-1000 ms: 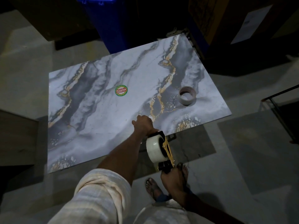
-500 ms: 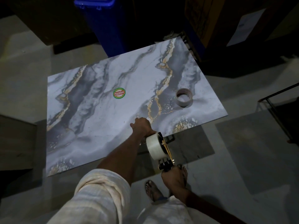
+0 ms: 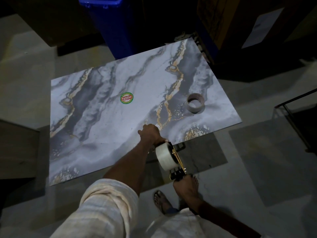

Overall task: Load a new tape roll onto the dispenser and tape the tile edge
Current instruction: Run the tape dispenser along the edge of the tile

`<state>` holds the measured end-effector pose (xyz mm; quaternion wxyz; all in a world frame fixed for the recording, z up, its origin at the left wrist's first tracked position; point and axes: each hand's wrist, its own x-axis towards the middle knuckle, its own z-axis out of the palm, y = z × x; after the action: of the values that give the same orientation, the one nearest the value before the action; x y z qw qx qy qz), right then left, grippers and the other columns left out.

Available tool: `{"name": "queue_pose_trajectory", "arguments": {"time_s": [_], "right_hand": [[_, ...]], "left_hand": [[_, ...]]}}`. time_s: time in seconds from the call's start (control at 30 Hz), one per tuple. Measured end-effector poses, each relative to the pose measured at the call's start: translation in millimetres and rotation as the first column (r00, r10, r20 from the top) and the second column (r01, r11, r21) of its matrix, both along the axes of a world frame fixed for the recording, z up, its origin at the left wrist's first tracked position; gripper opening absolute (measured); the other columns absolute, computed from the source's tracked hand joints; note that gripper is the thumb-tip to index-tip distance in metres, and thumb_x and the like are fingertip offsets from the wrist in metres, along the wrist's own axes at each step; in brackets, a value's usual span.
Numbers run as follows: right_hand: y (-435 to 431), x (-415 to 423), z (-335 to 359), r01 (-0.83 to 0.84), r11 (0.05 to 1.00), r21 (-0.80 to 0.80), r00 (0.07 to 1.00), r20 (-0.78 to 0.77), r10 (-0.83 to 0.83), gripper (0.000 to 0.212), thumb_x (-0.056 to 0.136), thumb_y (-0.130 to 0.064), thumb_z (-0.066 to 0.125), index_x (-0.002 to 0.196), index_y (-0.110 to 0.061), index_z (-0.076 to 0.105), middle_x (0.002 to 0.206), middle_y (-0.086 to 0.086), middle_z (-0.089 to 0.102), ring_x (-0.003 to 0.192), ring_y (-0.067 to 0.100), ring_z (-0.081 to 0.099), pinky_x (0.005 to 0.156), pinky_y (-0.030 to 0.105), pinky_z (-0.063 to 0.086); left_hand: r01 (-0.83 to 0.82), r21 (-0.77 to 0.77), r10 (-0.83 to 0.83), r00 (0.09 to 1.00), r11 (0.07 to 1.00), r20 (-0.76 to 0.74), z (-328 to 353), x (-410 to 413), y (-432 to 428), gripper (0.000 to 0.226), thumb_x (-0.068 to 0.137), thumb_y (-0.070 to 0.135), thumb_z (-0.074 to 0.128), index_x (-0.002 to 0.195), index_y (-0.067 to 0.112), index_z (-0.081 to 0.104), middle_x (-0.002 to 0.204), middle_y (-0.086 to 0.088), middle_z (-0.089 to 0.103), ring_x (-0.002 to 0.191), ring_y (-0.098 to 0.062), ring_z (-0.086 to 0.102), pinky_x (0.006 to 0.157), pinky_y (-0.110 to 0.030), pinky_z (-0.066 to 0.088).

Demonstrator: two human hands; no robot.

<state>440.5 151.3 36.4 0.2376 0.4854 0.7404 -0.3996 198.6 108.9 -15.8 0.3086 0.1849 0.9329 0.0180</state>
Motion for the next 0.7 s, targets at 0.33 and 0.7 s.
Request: {"name": "queue_pose_trajectory", "arguments": {"time_s": [0.33,0.7], "right_hand": [[13.1,3.1,-13.7,-0.004,0.994,-0.111,1.0,0.026,0.007,0.041,0.076,-0.043,0.056,0.096,-0.012,0.073,0.104,0.013,0.073,0.101,0.032,0.067,0.083,0.033,0.051],[43.3,5.1,-78.3,-0.113,0.973,-0.202,0.993,0.019,0.119,0.042,0.062,-0.048,0.054,0.081,-0.014,0.066,0.098,0.011,0.07,0.102,0.032,0.068,0.087,0.036,0.055]], "left_hand": [[-0.001,-0.001,0.001,1.0,1.0,-0.022,-1.7,3.6,-1.1,0.062,0.061,0.08,0.075,0.08,0.021,0.071,0.096,0.001,0.06,0.115,-0.028,0.051,0.093,-0.048,0.044],[-0.028,0.008,0.029,0.999,1.0,-0.02,2.0,7.9,0.0,0.065,0.061,0.076,0.078,0.092,0.019,0.075,0.108,-0.002,0.065,0.123,-0.031,0.048,0.098,-0.048,0.043]]}}
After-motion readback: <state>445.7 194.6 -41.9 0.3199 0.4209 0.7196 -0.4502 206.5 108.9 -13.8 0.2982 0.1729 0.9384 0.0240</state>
